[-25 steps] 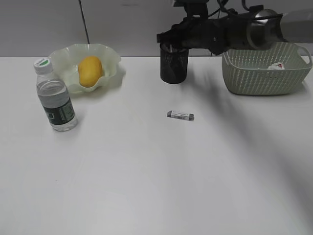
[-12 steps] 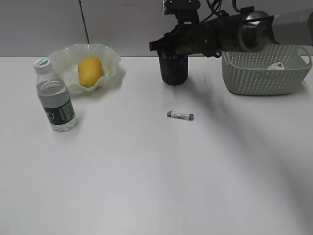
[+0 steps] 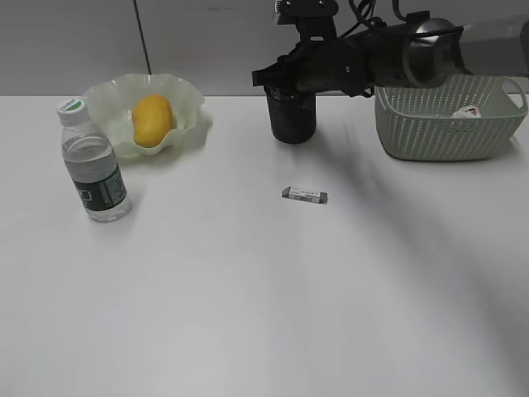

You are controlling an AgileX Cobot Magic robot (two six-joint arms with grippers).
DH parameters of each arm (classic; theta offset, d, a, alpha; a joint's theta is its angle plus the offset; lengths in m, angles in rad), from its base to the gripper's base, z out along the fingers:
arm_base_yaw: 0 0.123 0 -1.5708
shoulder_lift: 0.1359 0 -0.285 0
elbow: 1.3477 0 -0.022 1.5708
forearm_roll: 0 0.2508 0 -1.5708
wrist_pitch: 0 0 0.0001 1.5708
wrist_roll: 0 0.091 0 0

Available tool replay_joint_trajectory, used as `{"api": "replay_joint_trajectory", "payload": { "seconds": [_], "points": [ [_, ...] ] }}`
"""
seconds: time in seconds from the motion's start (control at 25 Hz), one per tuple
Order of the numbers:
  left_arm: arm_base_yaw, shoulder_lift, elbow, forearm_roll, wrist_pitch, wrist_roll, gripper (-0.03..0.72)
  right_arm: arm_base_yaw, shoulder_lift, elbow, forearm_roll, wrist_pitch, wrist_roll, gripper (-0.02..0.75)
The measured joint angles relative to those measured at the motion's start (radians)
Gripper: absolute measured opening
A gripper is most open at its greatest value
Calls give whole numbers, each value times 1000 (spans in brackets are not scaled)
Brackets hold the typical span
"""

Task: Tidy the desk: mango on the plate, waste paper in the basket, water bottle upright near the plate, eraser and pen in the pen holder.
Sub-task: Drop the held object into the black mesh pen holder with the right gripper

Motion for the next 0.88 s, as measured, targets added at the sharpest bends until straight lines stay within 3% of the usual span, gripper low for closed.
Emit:
{"api": "replay_joint_trajectory", "payload": {
  "seconds": [0.88],
  "points": [
    [0, 0, 0, 0, 0, 0, 237, -1, -39, -1, 1, 49, -48, 163]
  ]
}}
